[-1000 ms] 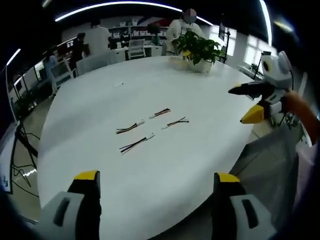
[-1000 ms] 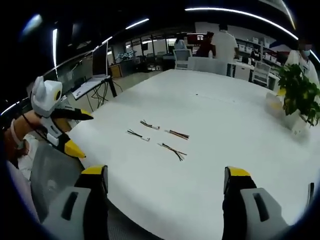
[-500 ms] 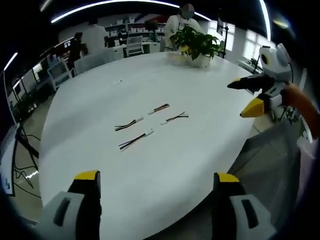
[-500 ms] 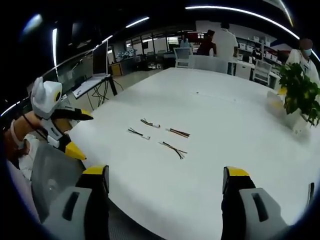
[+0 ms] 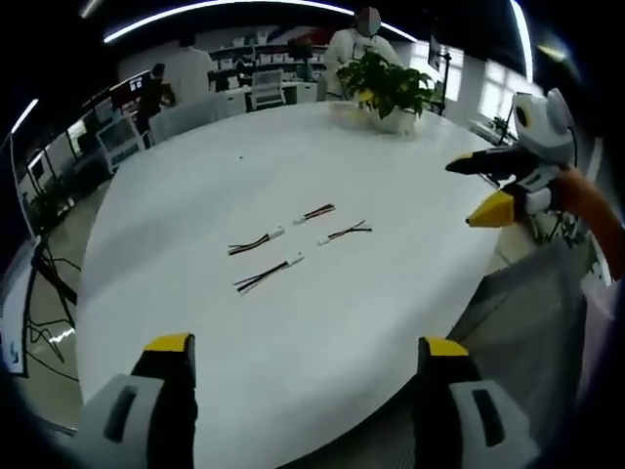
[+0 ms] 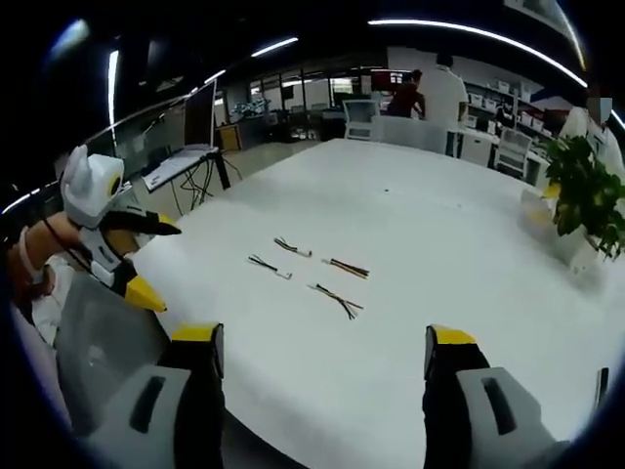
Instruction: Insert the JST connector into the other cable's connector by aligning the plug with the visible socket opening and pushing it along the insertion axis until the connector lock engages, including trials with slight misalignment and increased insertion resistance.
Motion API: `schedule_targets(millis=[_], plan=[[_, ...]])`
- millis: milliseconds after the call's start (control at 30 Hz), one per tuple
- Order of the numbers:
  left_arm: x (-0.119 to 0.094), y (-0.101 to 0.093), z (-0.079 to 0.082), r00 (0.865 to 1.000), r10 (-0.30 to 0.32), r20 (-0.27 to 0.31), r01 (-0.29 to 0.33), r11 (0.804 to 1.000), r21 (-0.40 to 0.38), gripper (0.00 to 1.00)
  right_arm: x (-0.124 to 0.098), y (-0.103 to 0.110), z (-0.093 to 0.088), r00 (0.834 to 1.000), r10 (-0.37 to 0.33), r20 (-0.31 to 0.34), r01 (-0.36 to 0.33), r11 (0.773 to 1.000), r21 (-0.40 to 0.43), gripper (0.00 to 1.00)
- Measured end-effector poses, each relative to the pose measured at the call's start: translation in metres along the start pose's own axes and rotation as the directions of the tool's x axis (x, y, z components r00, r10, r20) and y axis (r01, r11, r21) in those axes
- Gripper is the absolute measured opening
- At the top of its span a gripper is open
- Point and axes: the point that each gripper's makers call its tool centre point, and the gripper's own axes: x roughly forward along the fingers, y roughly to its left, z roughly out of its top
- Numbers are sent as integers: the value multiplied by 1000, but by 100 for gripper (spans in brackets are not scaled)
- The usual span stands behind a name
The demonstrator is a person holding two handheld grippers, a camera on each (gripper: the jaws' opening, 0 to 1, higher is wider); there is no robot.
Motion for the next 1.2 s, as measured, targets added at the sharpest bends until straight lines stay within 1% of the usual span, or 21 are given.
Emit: schedule_targets(millis=[133, 200, 233, 300, 367, 433, 500, 567, 633, 700, 800, 867, 933, 967, 1000, 1033, 1067, 1100, 1133, 1167, 1200], plan=[[0, -1, -3, 1000, 0, -9, 0, 1000, 22, 90, 0, 0, -1, 1000, -6, -3, 6, 1000, -19, 81], [0, -3, -3, 1000, -12, -7, 12, 998, 58, 85, 0, 1, 0, 1000, -3, 3, 3, 1000, -22, 79], [0, -4, -3, 1000, -17, -3, 17, 997, 74, 81, 0, 4, 1, 1000, 16, 5, -16, 999, -35, 76], [0, -4, -2, 1000, -8, 5, 8, 998, 61, 81, 1, 7, 3, 999, 32, 12, -32, 999, -38, 70], [1, -7, 0, 999, -32, 22, 31, 998, 63, 77, 1, 9, 6, 999, 36, 28, -35, 998, -46, 70], [1, -8, 0, 999, -39, 21, 37, 998, 54, 76, 1, 9, 8, 999, 33, 37, -31, 998, -55, 69], [2, -11, 2, 998, -54, 42, 51, 996, 68, 74, 2, 10, 7, 999, 40, 30, -38, 998, -51, 67], [2, -15, 5, 996, -74, 58, 68, 994, 91, 75, 3, 13, 7, 998, 55, 36, -53, 997, -55, 66], [1, -19, 13, 991, -92, 100, 80, 989, 124, 78, 2, 16, 9, 996, 69, 50, -66, 995, -75, 63], [0, -18, 20, 988, -79, 132, 61, 988, 141, 77, 2, 18, 14, 994, 81, 76, -74, 994, -83, 58], [-1, -16, 24, 987, -64, 146, 42, 987, 154, 77, -1, 18, 26, 983, 87, 159, -81, 996, -43, 56], [-1, -16, 26, 985, -69, 159, 42, 985, 164, 77, -3, 17, 28, 981, 85, 172, -80, 996, -34, 57], [-1, -16, 27, 984, -73, 165, 45, 985, 167, 77, -5, 16, 31, 979, 85, 187, -77, 996, -46, 57], [-1, -17, 26, 983, -86, 162, 59, 985, 165, 75, -5, 15, 32, 979, 81, 189, -74, 996, -46, 58], [-1, -25, 23, 979, -131, 153, 112, 985, 129, 72, -5, 14, 32, 978, 76, 192, -69, 997, -43, 59], [-1, -28, 24, 976, -152, 157, 134, 984, 116, 70, -5, 13, 32, 978, 73, 195, -67, 997, -36, 59], [-1, -29, 26, 972, -159, 175, 142, 984, 107, 66, -5, 13, 33, 976, 81, 204, -77, 997, -24, 58], [-2, -30, 29, 966, -166, 200, 144, 982, 118, 61, -5, 18, 36, 968, 109, 226, -109, 994, -12, 54], [-3, -32, 33, 959, -168, 227, 142, 982, 128, 61, -6, 21, 38, 963, 123, 238, -126, 992, -4, 52], [-4, -34, 35, 954, -180, 239, 145, 977, 158, 63, -7, 23, 43, 951, 137, 277, -149, 989, 22, 50], [-4, -35, 34, 957, -178, 230, 143, 977, 159, 63, -8, 24, 44, 949, 139, 282, -151, 988, 22, 50]])
